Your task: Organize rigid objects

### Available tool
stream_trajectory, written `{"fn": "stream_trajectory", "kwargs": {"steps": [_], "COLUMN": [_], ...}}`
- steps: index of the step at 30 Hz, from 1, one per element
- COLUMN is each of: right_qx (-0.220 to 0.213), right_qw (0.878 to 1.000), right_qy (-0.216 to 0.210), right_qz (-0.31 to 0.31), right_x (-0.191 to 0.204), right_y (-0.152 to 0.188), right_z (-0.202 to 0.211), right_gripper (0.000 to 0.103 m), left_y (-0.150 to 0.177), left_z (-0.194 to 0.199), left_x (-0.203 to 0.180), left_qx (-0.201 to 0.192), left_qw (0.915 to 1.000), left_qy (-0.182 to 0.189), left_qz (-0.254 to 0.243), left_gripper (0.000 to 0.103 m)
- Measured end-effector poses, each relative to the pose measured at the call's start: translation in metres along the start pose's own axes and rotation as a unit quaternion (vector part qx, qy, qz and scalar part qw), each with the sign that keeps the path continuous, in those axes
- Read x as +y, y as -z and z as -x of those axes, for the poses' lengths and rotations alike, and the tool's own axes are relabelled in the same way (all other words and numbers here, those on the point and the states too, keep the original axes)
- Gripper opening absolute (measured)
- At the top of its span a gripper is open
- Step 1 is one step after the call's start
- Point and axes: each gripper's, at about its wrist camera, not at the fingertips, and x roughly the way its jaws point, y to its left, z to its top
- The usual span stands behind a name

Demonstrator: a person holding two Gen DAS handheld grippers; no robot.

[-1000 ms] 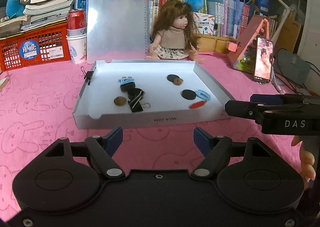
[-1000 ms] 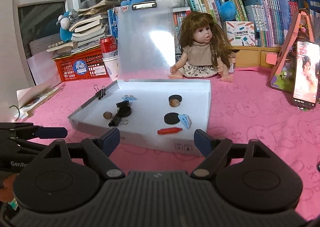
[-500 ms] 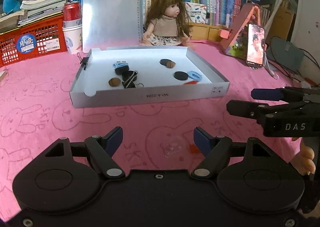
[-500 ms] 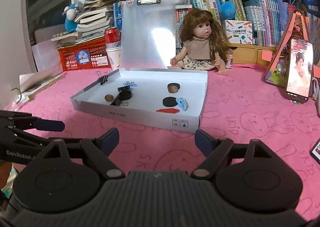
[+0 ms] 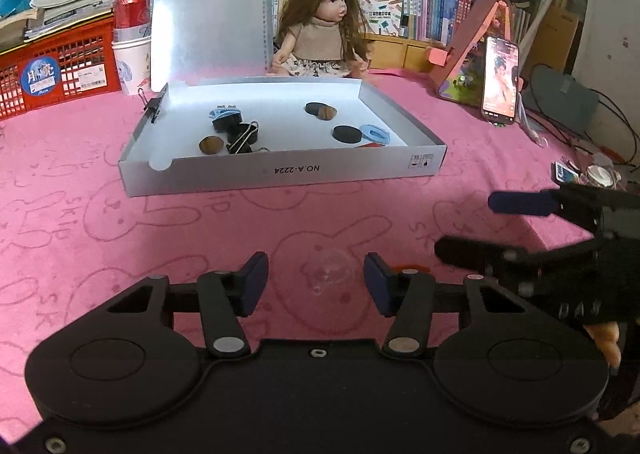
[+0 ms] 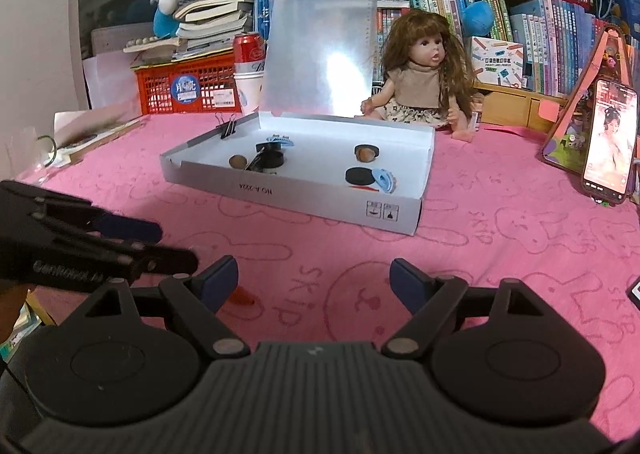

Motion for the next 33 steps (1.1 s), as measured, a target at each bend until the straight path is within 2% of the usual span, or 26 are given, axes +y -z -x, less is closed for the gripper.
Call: {"fn": "stream_trajectory", "kwargs": {"steps": [4, 5, 11, 19, 24, 31, 33], "right_qx": [0.005, 0.006, 0.01, 0.011, 0.015, 0.018, 0.017], "right_qw": [1.0, 1.0, 0.999, 0.997, 0.996, 0.995, 0.995], "right_qy": [-0.006, -0.01, -0.025, -0.045, -0.052, -0.062, -0.057], "right_qz": [0.009, 0.014, 0.046, 0.06, 0.071, 0.08, 0.083], "right_x": [0.004, 0.006, 0.02, 0.034, 0.041, 0.046, 0.047], "right_y": [0.002, 0.003, 0.006, 0.008, 0.009, 0.011, 0.01], "right_z": [-0.003, -0.003, -0.007, -0.017, -0.021, -0.019, -0.019], "right_gripper": [0.09, 0.09, 0.09, 0.087, 0.072, 0.029, 0.025], "left_y": [-0.003, -0.004, -0.005, -0.009, -0.009, -0.009, -0.009], "left_z": [-0.012, -0.013, -0.015, -0.01, -0.01, -0.009, -0.009], "left_x": [-0.002, -0.002, -0.004, 0.008, 0.012, 0.013, 0.014], "left_qx": [0.008, 0.008, 0.009, 0.003, 0.004, 0.004, 0.005], "left_qw": [0.9999, 0.9999, 1.0, 0.9996, 0.9994, 0.9993, 0.9992], "left_qy": [0.005, 0.004, 0.001, -0.026, -0.031, -0.034, -0.036], "left_qz": [0.006, 0.005, 0.002, 0.012, 0.014, 0.015, 0.016], "left_gripper": [0.035, 0.027, 0.025, 0.025, 0.025, 0.025, 0.025]}}
